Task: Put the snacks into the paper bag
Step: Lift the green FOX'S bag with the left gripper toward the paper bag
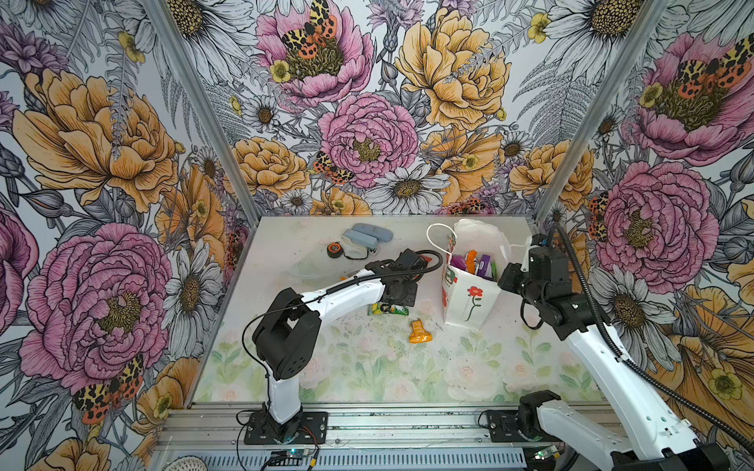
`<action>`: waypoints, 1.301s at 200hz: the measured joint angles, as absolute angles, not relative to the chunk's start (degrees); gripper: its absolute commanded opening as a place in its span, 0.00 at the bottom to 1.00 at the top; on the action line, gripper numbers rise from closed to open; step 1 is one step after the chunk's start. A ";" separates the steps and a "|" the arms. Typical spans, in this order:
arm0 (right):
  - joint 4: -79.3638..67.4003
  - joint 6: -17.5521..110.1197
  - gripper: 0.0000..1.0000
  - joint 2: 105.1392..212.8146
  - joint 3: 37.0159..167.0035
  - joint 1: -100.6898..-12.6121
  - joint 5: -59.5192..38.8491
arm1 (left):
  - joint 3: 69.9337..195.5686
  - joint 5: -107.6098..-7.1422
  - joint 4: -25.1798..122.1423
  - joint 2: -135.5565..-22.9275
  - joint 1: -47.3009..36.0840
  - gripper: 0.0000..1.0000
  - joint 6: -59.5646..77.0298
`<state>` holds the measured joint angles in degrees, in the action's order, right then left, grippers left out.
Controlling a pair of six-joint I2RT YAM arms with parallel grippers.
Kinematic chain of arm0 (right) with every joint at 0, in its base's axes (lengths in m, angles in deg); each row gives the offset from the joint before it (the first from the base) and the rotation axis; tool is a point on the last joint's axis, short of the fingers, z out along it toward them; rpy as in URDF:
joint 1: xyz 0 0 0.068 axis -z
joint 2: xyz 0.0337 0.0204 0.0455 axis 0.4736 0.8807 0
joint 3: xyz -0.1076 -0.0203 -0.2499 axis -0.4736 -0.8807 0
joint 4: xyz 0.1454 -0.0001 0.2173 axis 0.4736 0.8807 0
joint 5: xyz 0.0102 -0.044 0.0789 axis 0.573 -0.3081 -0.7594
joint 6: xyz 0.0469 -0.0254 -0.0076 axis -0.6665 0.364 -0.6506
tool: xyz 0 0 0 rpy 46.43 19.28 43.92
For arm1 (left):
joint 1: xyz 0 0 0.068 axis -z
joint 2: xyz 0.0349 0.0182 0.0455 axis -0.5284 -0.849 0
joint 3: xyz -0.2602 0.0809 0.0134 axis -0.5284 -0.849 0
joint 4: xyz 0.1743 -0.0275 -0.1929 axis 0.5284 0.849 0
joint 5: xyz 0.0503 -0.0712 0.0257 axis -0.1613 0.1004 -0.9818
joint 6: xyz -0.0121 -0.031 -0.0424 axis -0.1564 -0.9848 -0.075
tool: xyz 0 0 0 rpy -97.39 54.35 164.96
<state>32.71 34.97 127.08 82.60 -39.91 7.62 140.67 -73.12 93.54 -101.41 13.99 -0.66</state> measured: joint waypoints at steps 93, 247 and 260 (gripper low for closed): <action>32.60 34.99 0.00 127.23 82.62 -39.91 7.62 | 133.02 -70.43 84.01 -91.29 14.10 0.00 -0.64; 32.25 34.92 0.00 127.60 82.67 -39.91 7.60 | 123.12 -71.81 74.68 -79.69 15.35 0.00 0.24; 32.25 34.92 0.00 127.60 82.67 -39.91 7.60 | 123.08 -71.81 74.68 -79.34 15.39 0.00 0.24</action>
